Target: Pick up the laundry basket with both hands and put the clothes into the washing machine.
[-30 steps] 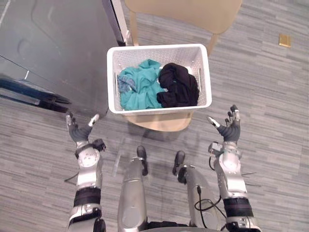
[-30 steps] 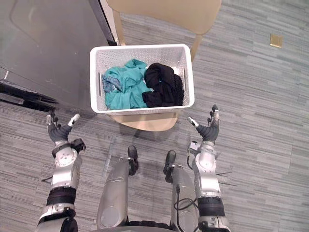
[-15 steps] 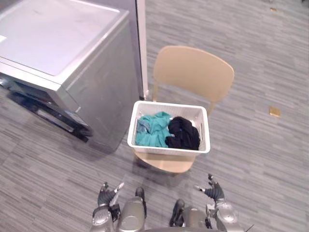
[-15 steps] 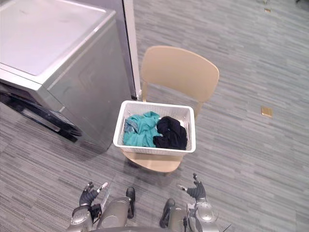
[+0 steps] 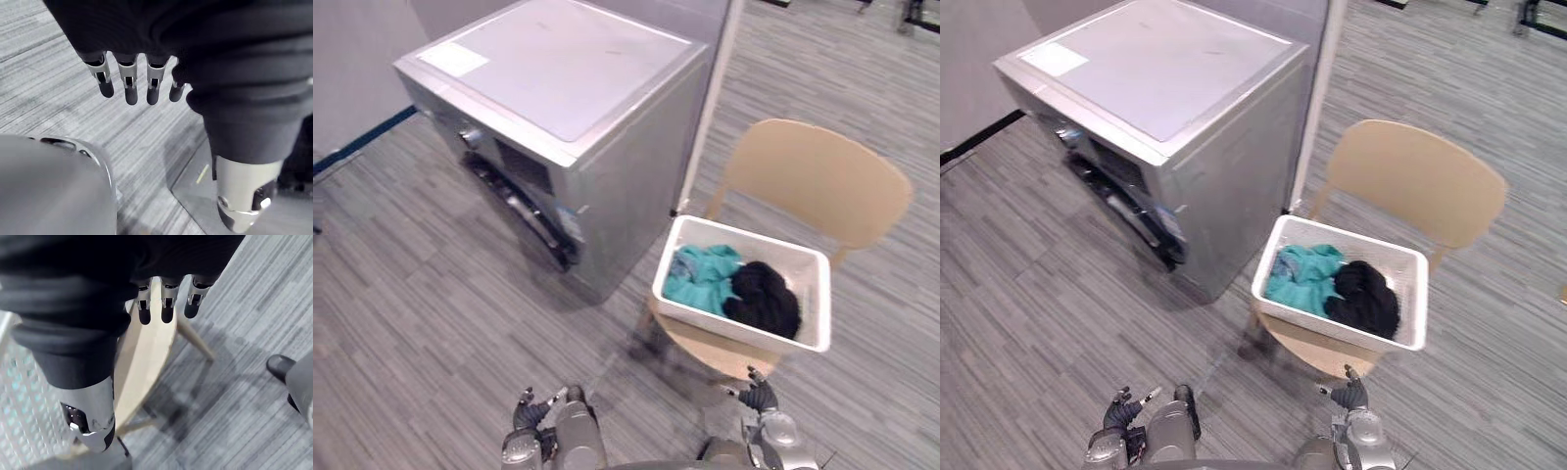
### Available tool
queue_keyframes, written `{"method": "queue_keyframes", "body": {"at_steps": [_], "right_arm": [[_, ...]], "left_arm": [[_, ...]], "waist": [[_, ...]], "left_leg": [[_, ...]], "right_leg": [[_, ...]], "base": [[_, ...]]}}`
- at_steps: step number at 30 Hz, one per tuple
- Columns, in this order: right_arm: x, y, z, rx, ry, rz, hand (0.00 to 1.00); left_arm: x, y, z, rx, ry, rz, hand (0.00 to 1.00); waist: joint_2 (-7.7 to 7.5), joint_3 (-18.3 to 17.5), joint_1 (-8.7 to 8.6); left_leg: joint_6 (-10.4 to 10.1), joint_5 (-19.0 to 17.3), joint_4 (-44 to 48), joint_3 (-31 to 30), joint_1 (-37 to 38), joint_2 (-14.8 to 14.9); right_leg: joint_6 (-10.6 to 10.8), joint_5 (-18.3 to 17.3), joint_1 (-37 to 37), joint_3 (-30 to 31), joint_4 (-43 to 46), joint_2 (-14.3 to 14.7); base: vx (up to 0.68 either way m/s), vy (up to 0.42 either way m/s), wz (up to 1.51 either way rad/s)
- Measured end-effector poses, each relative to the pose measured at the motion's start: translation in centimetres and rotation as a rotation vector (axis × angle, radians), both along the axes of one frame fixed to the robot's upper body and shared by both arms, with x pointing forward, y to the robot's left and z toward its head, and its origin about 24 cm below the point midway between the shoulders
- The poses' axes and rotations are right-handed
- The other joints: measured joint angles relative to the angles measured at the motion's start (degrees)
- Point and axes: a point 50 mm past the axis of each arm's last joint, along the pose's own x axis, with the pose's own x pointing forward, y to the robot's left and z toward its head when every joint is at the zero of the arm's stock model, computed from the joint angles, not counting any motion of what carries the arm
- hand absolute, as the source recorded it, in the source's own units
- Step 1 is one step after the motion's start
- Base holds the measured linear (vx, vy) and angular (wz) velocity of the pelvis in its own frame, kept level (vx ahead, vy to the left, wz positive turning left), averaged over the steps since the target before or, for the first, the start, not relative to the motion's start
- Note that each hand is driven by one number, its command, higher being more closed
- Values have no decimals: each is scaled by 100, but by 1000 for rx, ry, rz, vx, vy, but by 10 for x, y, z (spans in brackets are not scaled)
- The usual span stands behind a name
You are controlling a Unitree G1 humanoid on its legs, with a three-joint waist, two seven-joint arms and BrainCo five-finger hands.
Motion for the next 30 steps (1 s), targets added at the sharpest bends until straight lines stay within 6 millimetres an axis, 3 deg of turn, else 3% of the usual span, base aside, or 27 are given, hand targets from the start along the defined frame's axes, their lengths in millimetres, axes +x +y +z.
{"method": "queue_keyframes", "body": {"at_steps": [1, 2, 3, 4, 6, 7, 9, 10, 11, 13, 16, 19, 21, 25, 28, 30], "right_arm": [[0, 6, -1, 14, 1, 11, 0], [7, 13, 1, 28, -14, 21, 0], [16, 18, 4, 36, -31, 37, 0], [27, 29, 8, 45, -57, 88, 0], [34, 36, 11, 54, -73, 131, 0], [38, 39, 13, 56, -86, 141, 0], [40, 42, 15, 56, -97, 158, 0], [44, 45, 17, 52, -106, 185, 0], [46, 46, 18, 52, -112, 189, 0], [54, 47, 24, 40, -143, 206, 0], [88, 70, 52, 39, -290, 286, 0], [108, 87, 72, 65, -378, 319, 0], [128, 95, 91, 58, -452, 329, 0], [154, 97, 120, 27, -556, 321, 0], [171, 81, 147, -9, -660, 234, 0], [181, 67, 167, -82, -738, 214, 0]], "left_arm": [[3, 4, 2, 17, -2, -11, 0], [3, 6, 1, 29, 11, -21, 0], [2, 6, 1, 39, 22, -35, 0], [2, 2, 0, 65, 30, -85, 0], [6, 2, 2, 82, 25, -116, 0], [8, 0, 3, 90, 20, -137, 0], [10, -5, 3, 87, 8, -153, 0], [13, -9, 4, 77, 0, -154, 0], [14, -10, 4, 76, -4, -158, 0], [20, -24, 4, 53, -16, -191, 0], [14, -35, 0, 28, -3, -185, 0], [14, -40, -1, 20, -3, -183, 0], [14, -43, -1, 16, -5, -187, 0], [15, -43, 0, 21, -13, -190, 0], [17, -44, 1, 24, -25, -193, 0], [23, -45, 5, 27, -57, -199, 0]], "waist": [[-77, 25, 21], [-73, 48, 30], [-58, 56, 32], [-1, 86, 15], [29, 115, 0], [22, 113, -4], [23, 118, -5], [55, 138, -18], [55, 145, -9], [208, 177, 4], [340, 183, 16], [348, 186, 118], [403, 190, 290], [500, 234, 329], [615, 318, 359], [724, 459, 485]], "left_leg": [[60, -264, 311, -10, -66, -135], [188, -457, 541, 30, -40, -216], [289, -563, 603, 94, 53, -275], [441, -662, 501, 153, 299, -388], [508, -661, 254, 89, 540, -535], [571, -621, 16, 20, 769, -668], [634, -568, -285, -145, 1061, -835], [628, -544, -375, -369, 1139, -950], [620, -540, -339, -447, 1134, -1008], [487, -408, -446, -764, 1138, -1105], [340, 7, -1105, -928, 1120, -1157], [246, 268, -1455, -1041, 1281, -1133], [223, 341, -1536, -1108, 1394, -1135], [176, 484, -1548, -1343, 1285, -1174], [201, 653, -1551, -1455, 1150, -1251], [175, 671, -1490, -1513, 1049, -1266]], "right_leg": [[86, 127, -4, 124, 165, -195], [-157, 272, -123, 340, 576, -397], [-699, 450, -337, 549, 1050, -578], [-1432, 555, -809, 987, 1945, -699], [-1192, 114, -1190, 1514, 2600, -368], [-1017, -242, -1335, 1798, 2722, 64], [-1014, -517, -1422, 2009, 2233, 812], [-979, -595, -1525, 2105, 1459, 1346], [-1011, -531, -1543, 2159, 1151, 1475], [-1121, -342, -1391, 2131, 875, 1537], [-1142, -165, -1272, 1864, 318, 1554], [-1185, 18, -917, 1637, -215, 1646], [-1196, 74, -643, 1462, -477, 1678], [-1222, 214, -494, 1214, -724, 1692], [-1207, 275, -495, 1037, -738, 1638], [-1207, 275, -511, 930, -727, 1629]], "base": [[236, 406, 37], [192, 335, 6], [295, 488, -4], [245, 373, -1], [264, 285, 25], [225, 155, 57], [256, 53, 81], [273, -6, 84], [220, -34, 112], [149, 8, 78], [171, -34, 35], [135, -75, 41], [89, -43, 36], [46, -21, 44], [6, 11, 48], [-37, 8, 35]]}}
